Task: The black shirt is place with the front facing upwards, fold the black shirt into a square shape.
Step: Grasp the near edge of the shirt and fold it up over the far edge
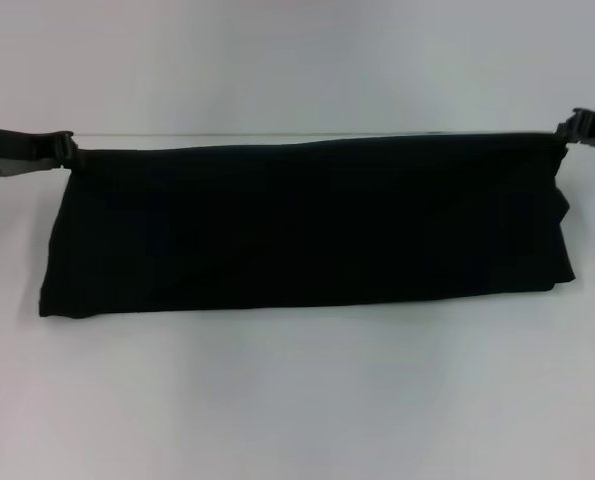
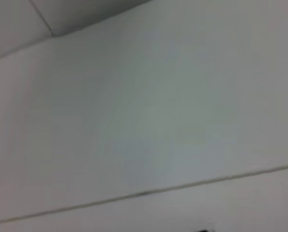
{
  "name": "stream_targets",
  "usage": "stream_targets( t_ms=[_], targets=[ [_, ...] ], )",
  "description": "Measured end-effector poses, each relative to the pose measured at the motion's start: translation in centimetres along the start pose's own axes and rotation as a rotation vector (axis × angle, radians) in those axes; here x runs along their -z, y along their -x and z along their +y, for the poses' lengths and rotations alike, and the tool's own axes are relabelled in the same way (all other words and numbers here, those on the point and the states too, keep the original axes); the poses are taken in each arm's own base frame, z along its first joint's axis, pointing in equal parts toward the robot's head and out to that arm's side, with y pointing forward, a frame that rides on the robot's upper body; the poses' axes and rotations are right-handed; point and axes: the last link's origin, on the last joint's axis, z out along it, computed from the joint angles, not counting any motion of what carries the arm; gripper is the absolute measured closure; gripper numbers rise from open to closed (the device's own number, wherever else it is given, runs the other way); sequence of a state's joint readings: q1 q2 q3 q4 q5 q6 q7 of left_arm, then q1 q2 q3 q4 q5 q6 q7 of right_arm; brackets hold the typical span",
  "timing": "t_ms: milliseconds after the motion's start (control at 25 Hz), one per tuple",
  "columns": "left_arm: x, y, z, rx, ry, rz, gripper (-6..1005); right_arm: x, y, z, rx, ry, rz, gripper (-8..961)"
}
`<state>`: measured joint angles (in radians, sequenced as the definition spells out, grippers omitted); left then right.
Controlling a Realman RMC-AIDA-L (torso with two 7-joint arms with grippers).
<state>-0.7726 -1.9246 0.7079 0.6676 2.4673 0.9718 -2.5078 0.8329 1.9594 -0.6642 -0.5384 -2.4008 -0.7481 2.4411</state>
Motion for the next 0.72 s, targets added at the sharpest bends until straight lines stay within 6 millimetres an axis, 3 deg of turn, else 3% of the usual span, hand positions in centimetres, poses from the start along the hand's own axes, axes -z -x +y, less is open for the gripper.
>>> stream_targets(
  t_ms=[240,720],
  targets=[
    [0.1,-0.3,-0.5,0.012,-0.026,0.031,997,-0.6,-0.7,0.5,0.021,-0.006,0.016,917],
    [-0.4,-0.2,-0.1,0.067,-0.022,0.041,997,-1.6,-0.4,1.8,0.081,-0.029,-0.001,906]
  ],
)
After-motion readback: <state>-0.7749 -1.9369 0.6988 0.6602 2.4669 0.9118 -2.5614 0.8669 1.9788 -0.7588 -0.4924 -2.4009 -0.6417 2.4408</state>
